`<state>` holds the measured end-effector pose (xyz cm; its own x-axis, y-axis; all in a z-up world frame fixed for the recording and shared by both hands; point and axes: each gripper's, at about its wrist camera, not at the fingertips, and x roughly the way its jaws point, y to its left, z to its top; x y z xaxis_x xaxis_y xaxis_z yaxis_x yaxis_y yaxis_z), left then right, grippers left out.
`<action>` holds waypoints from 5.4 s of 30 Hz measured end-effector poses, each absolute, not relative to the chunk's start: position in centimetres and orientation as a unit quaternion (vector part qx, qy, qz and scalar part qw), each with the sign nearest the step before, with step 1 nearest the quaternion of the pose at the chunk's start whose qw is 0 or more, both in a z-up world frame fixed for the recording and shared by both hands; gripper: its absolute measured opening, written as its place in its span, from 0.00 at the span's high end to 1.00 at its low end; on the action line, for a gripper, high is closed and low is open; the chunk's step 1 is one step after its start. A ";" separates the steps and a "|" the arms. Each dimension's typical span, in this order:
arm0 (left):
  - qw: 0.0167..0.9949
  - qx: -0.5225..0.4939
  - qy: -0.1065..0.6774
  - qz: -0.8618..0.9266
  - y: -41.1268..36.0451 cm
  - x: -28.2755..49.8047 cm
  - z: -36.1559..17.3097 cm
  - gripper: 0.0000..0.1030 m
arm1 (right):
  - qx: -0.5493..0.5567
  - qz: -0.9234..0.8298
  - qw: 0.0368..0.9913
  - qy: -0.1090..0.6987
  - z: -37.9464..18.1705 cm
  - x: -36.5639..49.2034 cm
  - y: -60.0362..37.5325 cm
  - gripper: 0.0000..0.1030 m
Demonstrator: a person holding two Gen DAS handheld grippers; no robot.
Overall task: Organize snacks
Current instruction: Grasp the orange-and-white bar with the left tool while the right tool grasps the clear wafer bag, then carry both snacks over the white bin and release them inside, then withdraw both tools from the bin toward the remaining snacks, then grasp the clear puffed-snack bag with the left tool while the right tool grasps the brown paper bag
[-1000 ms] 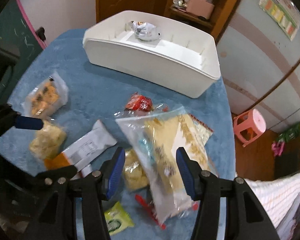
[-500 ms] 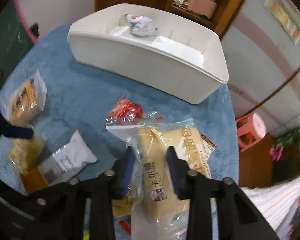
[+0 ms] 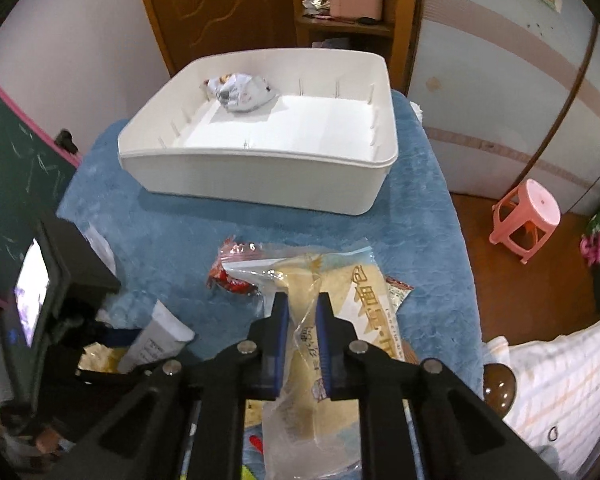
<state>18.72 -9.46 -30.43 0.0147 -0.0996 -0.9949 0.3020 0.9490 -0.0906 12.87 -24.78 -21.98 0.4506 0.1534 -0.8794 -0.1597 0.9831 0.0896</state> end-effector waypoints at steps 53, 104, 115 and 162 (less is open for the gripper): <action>0.901 0.017 0.430 -0.056 -6.3 30.0 -1.8 0.61 | 0.069 0.176 0.916 0.355 -2.8 23.5 -26.3 0.88; 0.897 0.061 0.435 -0.052 -5.0 25.0 -3.0 0.18 | 0.063 0.123 0.909 0.393 -5.2 19.1 -24.7 0.47; 0.898 0.071 0.428 -0.078 -3.7 20.1 -2.4 0.14 | 0.057 0.095 0.913 0.392 -4.9 13.4 -25.0 0.47; 0.715 0.199 0.638 -0.208 -17.5 18.1 -27.1 0.12 | 0.340 0.005 0.729 0.594 -29.2 6.3 -38.2 0.47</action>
